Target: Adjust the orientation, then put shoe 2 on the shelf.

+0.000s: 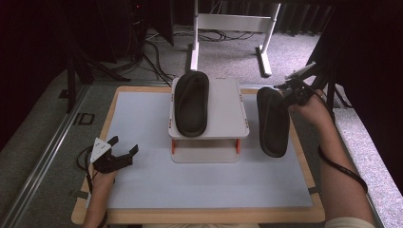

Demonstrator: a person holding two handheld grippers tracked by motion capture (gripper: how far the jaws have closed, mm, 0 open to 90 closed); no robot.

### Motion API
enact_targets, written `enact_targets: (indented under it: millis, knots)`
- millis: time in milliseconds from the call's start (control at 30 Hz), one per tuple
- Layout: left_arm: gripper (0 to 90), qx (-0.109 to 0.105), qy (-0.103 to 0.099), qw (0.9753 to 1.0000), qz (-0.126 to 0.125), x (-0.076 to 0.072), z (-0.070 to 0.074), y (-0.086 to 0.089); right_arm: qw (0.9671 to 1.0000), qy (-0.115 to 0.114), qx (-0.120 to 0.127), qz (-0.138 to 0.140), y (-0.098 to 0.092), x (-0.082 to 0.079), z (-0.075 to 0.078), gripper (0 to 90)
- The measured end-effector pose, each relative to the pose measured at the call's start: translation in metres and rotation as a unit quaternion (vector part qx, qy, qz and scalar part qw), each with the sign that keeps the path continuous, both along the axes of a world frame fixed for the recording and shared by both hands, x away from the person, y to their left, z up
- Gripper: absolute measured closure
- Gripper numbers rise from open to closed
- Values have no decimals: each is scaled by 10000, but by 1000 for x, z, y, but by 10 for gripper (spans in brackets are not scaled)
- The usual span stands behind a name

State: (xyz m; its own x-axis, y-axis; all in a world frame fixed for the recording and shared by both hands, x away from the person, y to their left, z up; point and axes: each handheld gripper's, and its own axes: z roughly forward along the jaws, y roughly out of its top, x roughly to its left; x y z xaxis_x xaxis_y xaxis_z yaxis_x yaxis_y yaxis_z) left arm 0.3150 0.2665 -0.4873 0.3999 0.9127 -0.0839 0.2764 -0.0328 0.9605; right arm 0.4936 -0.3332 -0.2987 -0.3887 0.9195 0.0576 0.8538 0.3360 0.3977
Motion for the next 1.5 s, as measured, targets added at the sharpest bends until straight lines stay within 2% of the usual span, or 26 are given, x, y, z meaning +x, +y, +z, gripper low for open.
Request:
enact_targets:
  millis: [433, 500, 700, 767, 800, 933, 1067, 1100, 1367, 1500]
  knots:
    - [84, 26, -8, 10000, 19, 0, 0, -1, 9997, -207, 79, 37, 14, -4, 55, 731]
    - [84, 53, -8, 10000, 12, 0, 0, -1, 9996, -257, 57, 73, 20, -4, 65, 731]
    - [85, 31, -4, 10000, 16, 0, 0, -1, 9991, -365, 85, 202, 42, -4, 79, 731]
    - [85, 35, -3, 10000, 16, 0, 0, -1, 9990, -359, 135, 244, 46, -3, 80, 731]
    - [85, 54, -8, 10000, 12, 0, 0, -1, 9987, -351, 151, 347, 60, -2, 81, 731]
    - [85, 53, -6, 10000, 14, 0, 0, -1, 9985, -324, 128, 432, 74, 0, 80, 731]
    - [86, 75, 4, 10000, 13, 0, 0, -2, 9977, -224, 167, 612, 99, 6, 76, 731]
    - [93, 61, 2, 10000, 16, 0, 0, -1, 9973, -210, 244, 655, 103, 7, 76, 731]
    - [93, 67, -27, 10000, -2, 0, 0, -2, 9965, -67, 171, 820, 133, 16, 66, 730]
    - [94, 72, -33, 10000, -19, 0, 0, -1, 9961, 10, 164, 866, 141, 19, 62, 730]
